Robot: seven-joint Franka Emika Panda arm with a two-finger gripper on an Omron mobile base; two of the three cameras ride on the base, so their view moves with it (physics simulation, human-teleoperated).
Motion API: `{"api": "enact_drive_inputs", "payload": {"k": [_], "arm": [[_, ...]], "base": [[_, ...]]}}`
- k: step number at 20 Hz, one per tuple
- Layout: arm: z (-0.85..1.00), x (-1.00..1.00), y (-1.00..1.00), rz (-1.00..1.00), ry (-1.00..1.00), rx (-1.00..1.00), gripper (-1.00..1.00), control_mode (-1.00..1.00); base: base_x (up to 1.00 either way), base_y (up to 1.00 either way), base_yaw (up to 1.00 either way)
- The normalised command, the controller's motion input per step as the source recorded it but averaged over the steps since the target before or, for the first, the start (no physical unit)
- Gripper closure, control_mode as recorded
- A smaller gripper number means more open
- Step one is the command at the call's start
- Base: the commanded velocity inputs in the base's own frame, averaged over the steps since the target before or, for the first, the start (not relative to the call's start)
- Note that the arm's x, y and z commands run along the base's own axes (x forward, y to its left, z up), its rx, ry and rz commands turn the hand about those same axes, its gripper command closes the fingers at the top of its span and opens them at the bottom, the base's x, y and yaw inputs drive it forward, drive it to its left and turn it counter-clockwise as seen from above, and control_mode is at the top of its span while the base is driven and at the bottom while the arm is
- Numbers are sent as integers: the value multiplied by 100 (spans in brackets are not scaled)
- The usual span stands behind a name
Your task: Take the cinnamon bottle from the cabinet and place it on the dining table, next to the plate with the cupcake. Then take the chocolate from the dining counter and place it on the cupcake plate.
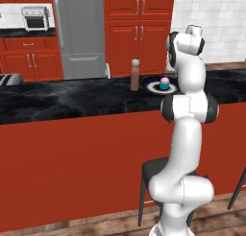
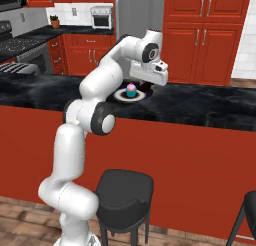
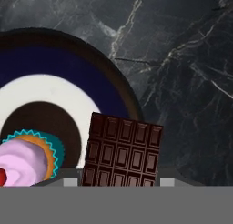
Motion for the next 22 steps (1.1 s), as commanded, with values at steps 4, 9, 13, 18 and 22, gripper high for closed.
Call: {"api": "enact_drive_inputs", "payload": {"k": [4,9,13,18,22], "arm": [[0,1,3,-15,0,0,100,-100],[-2,2,3,-14,0,0,100,-100],[-1,1,9,-10,0,0,100,-100],[-2,0,12,-7,0,0,100,-100],[-7,0,3,-6,0,0,100,-100]], "base": [[0,0,0],[0,0,0],[0,0,0],[0,0,0],[0,0,0]]}}
